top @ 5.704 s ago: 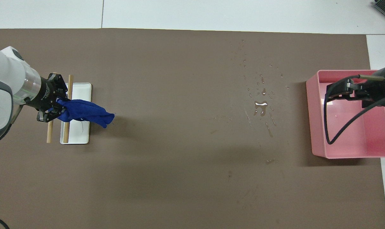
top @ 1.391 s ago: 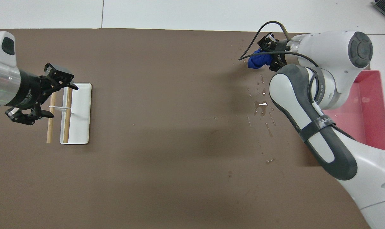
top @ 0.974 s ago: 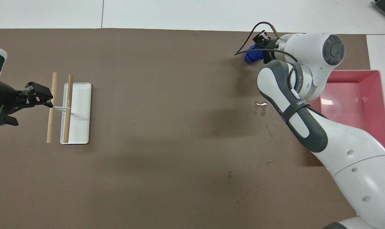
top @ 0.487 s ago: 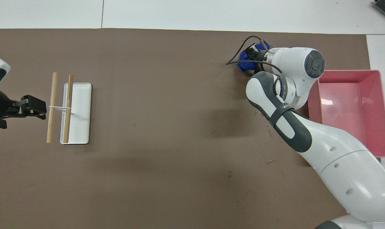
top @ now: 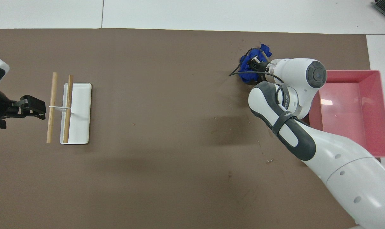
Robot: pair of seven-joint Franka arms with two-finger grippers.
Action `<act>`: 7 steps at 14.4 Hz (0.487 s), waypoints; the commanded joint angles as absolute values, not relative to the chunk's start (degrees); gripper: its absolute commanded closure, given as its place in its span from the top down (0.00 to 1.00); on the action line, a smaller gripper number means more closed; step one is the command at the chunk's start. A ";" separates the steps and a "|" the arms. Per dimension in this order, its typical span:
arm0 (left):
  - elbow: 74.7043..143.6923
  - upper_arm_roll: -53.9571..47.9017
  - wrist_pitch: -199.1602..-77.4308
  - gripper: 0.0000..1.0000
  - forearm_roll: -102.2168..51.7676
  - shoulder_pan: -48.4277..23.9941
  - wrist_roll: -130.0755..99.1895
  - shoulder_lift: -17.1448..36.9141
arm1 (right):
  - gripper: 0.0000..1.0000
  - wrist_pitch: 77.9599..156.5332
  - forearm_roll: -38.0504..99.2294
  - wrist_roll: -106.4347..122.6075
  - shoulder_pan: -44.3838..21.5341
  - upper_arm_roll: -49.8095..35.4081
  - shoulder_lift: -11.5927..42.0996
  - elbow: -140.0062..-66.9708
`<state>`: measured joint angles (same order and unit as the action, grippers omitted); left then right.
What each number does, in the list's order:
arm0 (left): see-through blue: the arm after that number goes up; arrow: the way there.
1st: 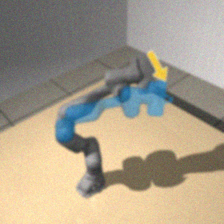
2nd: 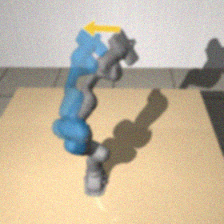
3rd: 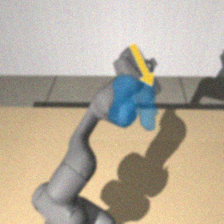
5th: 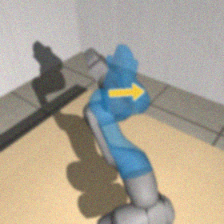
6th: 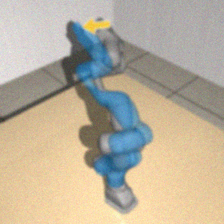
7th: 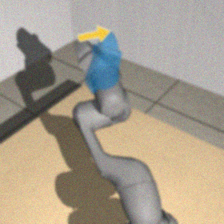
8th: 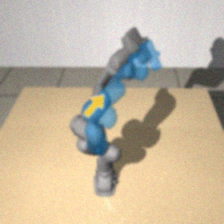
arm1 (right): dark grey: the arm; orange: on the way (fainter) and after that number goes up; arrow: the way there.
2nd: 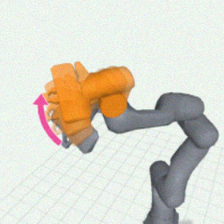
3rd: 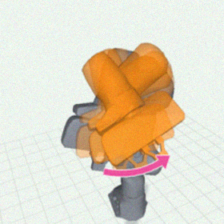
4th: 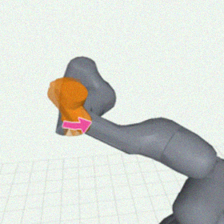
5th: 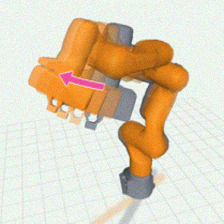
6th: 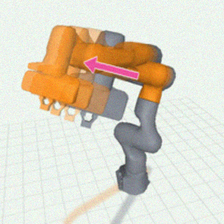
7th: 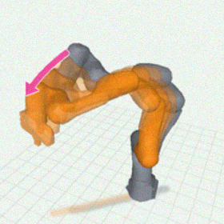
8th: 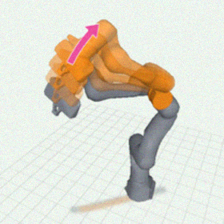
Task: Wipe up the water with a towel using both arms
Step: 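Wipe the towel over the water drops with the right gripper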
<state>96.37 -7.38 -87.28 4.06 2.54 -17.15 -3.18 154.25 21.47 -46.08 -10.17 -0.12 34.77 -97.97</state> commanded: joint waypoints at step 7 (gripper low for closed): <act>90.62 -3.69 -86.57 1.00 4.57 -1.14 -14.33 1.84 | 0.00 153.72 23.12 -39.64 -9.84 -0.35 24.36 -116.88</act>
